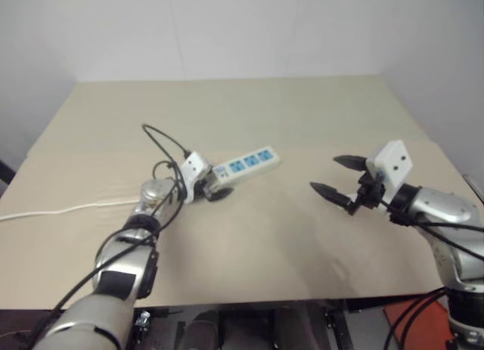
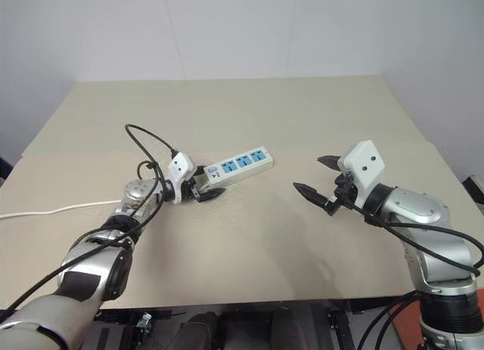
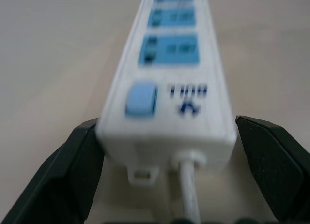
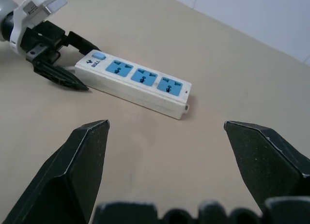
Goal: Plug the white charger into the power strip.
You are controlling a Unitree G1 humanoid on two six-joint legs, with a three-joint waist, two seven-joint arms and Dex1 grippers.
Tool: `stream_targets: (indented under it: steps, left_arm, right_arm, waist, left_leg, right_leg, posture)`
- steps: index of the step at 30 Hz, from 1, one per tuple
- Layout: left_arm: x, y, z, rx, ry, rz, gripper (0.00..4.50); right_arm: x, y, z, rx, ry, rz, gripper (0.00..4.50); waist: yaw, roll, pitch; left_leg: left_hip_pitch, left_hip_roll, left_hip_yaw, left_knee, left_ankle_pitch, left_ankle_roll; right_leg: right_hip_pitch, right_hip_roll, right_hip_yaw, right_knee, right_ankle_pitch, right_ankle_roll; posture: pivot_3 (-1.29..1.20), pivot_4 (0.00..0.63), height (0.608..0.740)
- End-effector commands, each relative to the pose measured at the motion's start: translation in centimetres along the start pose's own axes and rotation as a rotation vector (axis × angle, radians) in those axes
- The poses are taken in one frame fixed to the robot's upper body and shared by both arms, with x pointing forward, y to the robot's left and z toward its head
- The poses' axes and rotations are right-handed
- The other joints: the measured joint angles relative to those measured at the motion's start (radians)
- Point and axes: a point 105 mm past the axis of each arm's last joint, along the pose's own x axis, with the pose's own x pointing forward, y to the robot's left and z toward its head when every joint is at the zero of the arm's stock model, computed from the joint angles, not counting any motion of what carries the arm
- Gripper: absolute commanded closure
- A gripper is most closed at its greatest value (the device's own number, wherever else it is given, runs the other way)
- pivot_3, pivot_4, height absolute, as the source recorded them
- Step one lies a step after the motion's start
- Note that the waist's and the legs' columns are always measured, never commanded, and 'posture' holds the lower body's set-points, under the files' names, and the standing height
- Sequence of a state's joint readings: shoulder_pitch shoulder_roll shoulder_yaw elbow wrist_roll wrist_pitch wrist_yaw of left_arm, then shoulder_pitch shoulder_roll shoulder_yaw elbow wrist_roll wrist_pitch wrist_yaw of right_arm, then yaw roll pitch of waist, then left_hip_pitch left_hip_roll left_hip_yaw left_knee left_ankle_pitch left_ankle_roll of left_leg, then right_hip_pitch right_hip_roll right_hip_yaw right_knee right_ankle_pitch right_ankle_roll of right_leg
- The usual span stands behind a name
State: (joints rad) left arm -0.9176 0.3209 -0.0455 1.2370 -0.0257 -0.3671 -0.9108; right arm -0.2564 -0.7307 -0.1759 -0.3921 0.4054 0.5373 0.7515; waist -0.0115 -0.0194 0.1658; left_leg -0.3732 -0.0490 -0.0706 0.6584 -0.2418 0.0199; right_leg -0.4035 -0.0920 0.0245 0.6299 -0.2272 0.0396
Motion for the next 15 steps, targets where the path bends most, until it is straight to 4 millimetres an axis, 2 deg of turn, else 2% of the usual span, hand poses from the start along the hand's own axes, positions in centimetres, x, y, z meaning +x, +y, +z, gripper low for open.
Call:
stream_targets:
  steps: [1,6,9,10,13,15]
  left_arm:
    - [0.2,-0.1,-1.0,-0.024,0.018,0.058,0.00]
    - [1.2,-0.2,-0.5,-0.042,-0.006,0.092,0.00]
    - [1.5,-0.8,-0.2,-0.027,-0.013,0.047,0.00]
    - [1.5,-0.9,-0.1,-0.035,-0.012,0.031,0.39]
    - [1.5,-1.2,-0.1,-0.047,-0.012,-0.005,1.10]
    - [1.2,-1.4,-0.2,-0.057,-0.016,-0.036,1.22]
  right_arm:
    - [-0.5,-0.1,1.8,-0.047,-0.037,-0.010,0.04]
    - [-0.6,0.1,2.0,-0.049,-0.030,-0.005,0.04]
    - [-0.7,0.3,2.1,-0.048,-0.024,-0.006,0.04]
    - [-0.7,0.4,2.1,-0.047,-0.022,-0.006,0.00]
    - [-0.7,0.5,2.1,-0.042,-0.018,-0.010,0.00]
    - [-0.7,0.5,2.1,-0.038,-0.018,-0.016,0.00]
  waist:
    - [0.000,0.000,-0.001]
    - [0.010,0.000,-0.002]
    - [0.017,0.000,-0.002]
    - [0.018,0.000,-0.002]
    - [0.021,0.000,-0.002]
    - [0.021,0.000,-0.002]
  left_leg:
    - [0.000,0.000,0.000,0.000,0.000,0.000]
    - [0.002,-0.001,-0.001,0.001,0.000,0.000]
    - [0.002,-0.001,-0.001,0.001,0.000,0.000]
    - [0.002,-0.001,-0.001,0.001,0.000,0.000]
    - [0.001,-0.002,-0.001,0.001,0.000,0.000]
    - [0.001,-0.002,-0.002,0.001,0.000,0.000]
  right_leg:
    - [0.000,0.000,0.000,0.000,0.000,0.000]
    - [0.003,0.000,0.000,0.000,0.000,0.001]
    - [0.003,-0.001,-0.001,0.000,0.000,0.001]
    - [0.003,-0.001,-0.001,-0.001,0.000,0.001]
    - [0.003,-0.001,-0.001,-0.001,0.000,0.001]
    - [0.003,-0.001,-0.001,-0.001,0.000,0.001]
  posture:
    - [0.00,0.150,0.740]
    - [0.00,0.150,0.740]
    - [0.00,0.150,0.740]
    - [0.00,0.150,0.740]
    - [0.00,0.150,0.740]
    - [0.00,0.150,0.740]
